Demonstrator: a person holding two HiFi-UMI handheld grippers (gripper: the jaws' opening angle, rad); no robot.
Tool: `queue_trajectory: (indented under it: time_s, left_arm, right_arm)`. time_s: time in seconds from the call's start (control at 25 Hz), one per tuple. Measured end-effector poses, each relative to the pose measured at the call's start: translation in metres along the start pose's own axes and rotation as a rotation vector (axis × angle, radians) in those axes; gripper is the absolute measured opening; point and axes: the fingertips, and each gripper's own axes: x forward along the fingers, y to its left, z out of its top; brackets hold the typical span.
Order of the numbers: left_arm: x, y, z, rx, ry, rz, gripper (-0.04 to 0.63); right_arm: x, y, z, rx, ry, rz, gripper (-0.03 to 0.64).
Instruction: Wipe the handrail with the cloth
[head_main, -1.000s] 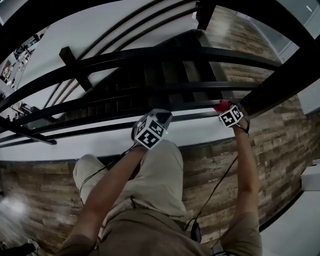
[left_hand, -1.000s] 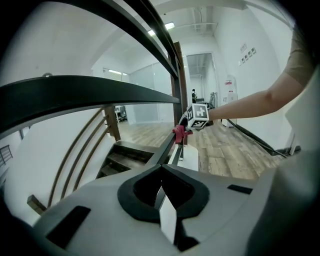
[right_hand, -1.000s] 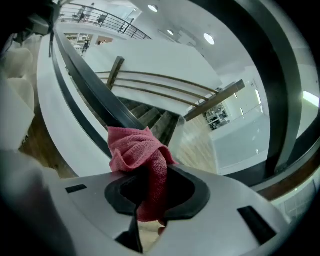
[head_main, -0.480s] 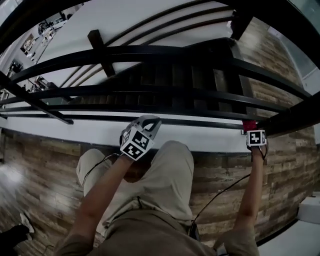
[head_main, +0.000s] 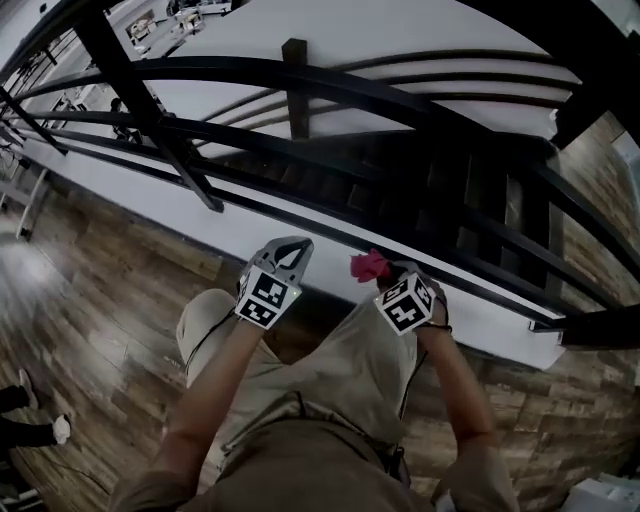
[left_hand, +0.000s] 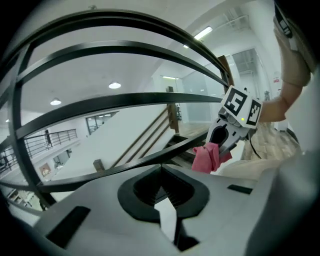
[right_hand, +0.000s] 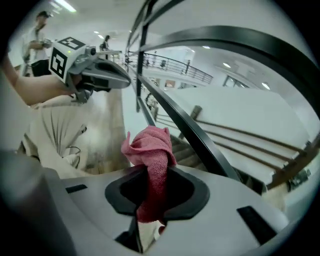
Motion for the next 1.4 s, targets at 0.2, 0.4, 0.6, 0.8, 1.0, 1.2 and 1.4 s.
queue_trajectory:
  time_s: [0.2,0.4,0.6,0.8,1.0,1.2,1.4]
  left_arm:
    - [-0.057,0.112,-0.06,-0.133,0.053,0.232,0.015]
    - [-0.082,0.18,-0.132,-0.243,0.124,0.365,0.015]
    - [-0.116,0.215,-0.173,-0.328,0.138,0.41,0.015]
    - [-0.136,0.224,-0.211,-0.403,0.193,0.447,0.015]
    - [-0.131,0.216,-0.22,-0.409,0.247,0.414,0.015]
    - [-0.102,0.215,-0.216,-0.374,0.23,0.392,0.015]
    - [-0.063,0.188,-0.188,-0.28,0.218,0.314,0.015]
  right_arm:
    - [0.103,0.08,0.184,-0.1,-0.262,0.065,0.094]
    - [0.217,0.118,0.288,-0.084,-0.35,0.036,0.094]
    - [0.315,0.153,0.341,-0.081,-0.285,0.015,0.094]
    - [0.366,0.167,0.353,-0.155,-0.126,-0.03,0.094]
    - [0.37,0.16,0.357,-0.219,-0.026,-0.066,0.095]
    - [0.346,0.137,0.312,-0.211,-0.032,-0.059,0.098]
    - [0.292,0.093,0.212,-0.151,-0.04,-0.065,0.098]
